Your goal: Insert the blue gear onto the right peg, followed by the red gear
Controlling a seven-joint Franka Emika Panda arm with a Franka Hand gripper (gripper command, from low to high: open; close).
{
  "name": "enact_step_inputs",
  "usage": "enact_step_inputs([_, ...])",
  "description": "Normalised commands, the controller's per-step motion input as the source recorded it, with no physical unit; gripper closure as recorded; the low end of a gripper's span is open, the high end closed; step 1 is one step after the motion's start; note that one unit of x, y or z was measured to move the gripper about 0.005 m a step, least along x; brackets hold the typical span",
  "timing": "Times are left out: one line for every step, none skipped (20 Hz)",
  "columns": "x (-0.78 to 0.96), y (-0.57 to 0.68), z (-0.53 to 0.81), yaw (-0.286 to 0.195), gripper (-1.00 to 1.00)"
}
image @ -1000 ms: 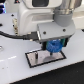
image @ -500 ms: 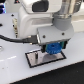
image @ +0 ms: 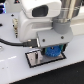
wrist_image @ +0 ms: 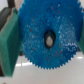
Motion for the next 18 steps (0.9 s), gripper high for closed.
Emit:
enact_step_inputs([0.13,0.01,-0.23,0.000,1.00])
enact_step_inputs([0.04,0.02,-0.15,0.000,1.00])
enact_step_inputs([0.04,0.03,-0.13,0.000,1.00])
enact_step_inputs([0.03,0.05,-0.10,0.000,1.00])
enact_step_inputs([0.02,0.06,-0.05,0.000,1.00])
enact_step_inputs([0.03,0.08,-0.06,0.000,1.00])
enact_step_inputs([0.02,0.05,-0.03,0.000,1.00])
enact_step_inputs([0.00,0.03,0.02,0.000,-1.00])
enact_step_inputs([-0.01,0.02,0.03,0.000,-1.00])
enact_step_inputs([-0.03,0.02,0.06,0.000,-1.00])
enact_step_inputs([-0.10,0.06,0.13,0.000,-1.00])
enact_step_inputs([-0.11,0.08,0.29,0.000,-1.00])
enact_step_inputs([-0.13,0.09,0.29,0.000,-1.00])
enact_step_inputs([-0.14,0.09,0.29,0.000,-1.00])
enact_step_inputs([-0.15,0.08,0.28,0.000,-1.00])
enact_step_inputs([-0.20,0.05,0.31,0.000,-1.00])
enact_step_inputs([-0.26,0.03,0.32,0.000,-1.00])
enact_step_inputs([-0.32,0.03,0.35,0.000,-1.00])
